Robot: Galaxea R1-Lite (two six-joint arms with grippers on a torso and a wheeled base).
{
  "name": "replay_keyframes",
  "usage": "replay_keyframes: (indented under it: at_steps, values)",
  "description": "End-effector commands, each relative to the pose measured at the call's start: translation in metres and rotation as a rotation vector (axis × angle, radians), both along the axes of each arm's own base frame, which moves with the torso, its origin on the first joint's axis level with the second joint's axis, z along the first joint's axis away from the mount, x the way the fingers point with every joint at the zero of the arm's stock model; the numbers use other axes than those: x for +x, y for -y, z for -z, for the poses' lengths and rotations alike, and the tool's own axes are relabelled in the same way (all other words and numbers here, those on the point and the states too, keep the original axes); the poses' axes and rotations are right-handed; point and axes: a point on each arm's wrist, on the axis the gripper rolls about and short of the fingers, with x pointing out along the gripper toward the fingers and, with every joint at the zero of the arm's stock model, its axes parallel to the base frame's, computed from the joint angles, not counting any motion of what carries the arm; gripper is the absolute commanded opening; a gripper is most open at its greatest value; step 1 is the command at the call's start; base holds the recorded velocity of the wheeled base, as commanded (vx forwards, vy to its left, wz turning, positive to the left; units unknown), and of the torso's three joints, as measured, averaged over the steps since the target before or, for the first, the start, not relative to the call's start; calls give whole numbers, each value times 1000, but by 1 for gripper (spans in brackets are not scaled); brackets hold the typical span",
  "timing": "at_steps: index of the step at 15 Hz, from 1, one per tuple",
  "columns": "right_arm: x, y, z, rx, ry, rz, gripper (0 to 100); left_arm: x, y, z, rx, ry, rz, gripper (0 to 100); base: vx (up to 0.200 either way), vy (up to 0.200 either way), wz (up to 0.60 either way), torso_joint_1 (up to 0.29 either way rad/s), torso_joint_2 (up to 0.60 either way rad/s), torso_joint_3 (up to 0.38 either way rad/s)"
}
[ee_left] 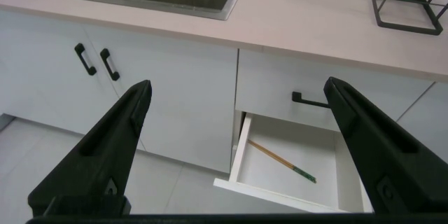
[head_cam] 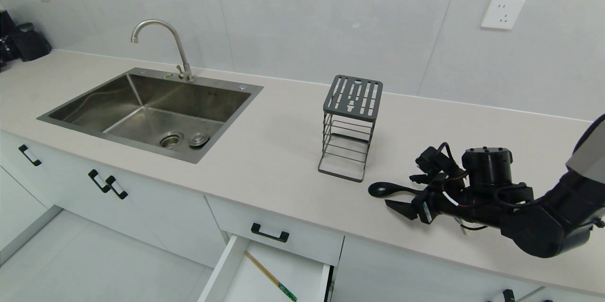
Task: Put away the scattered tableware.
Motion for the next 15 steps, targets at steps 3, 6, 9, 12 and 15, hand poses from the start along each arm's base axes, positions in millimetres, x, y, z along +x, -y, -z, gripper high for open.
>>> replay_keyframes:
  at_steps: [3,6,9,12,15]
  values:
    - [5,-1,13,-11,-29,-2,100,0,0,0,0,-1,0,100,0,0,0,0,0,0]
    - [10,-2,19,-14,-35,1,100,0,0,0,0,-1,0,100,0,0,0,0,0,0]
    - [14,-3,23,-14,-39,2,100,0,0,0,0,-1,0,100,0,0,0,0,0,0]
    - [14,-3,23,-13,-41,4,0,0,0,0,0,-1,0,100,0,0,0,0,0,0]
    - [9,-5,18,-7,-19,-7,0,0,0,0,0,-1,0,100,0,0,0,0,0,0]
